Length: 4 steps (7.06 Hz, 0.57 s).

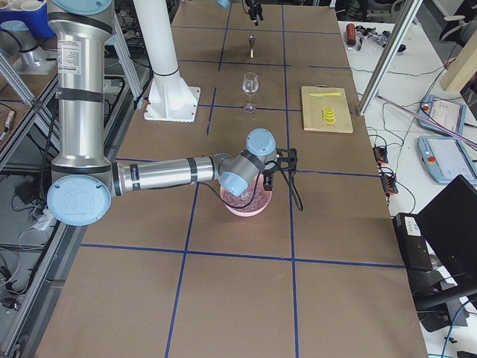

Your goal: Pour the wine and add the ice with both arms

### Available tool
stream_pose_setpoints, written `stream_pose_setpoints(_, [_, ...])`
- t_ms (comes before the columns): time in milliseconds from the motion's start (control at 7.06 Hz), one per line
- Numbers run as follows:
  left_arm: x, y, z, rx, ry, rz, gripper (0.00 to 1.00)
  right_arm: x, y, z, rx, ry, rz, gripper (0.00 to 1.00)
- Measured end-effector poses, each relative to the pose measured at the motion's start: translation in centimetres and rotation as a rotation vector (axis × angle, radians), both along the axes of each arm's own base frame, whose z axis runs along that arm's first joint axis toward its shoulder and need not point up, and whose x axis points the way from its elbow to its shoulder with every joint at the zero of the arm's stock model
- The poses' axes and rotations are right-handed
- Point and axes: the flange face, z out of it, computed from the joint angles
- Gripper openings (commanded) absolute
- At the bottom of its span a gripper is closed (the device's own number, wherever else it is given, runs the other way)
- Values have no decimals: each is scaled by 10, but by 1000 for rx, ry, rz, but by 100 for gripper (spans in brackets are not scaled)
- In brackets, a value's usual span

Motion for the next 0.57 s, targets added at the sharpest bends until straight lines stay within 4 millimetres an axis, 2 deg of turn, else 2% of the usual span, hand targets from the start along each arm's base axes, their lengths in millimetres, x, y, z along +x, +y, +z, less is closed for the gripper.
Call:
stream_pose_setpoints(283, [0, 0, 0, -16, 10, -12, 100, -24, 31, 0, -86, 139, -23, 96])
stream_pose_setpoints(567, [-1, 0, -2, -19, 19, -23, 100, -32, 59, 19, -118, 231, -43, 95])
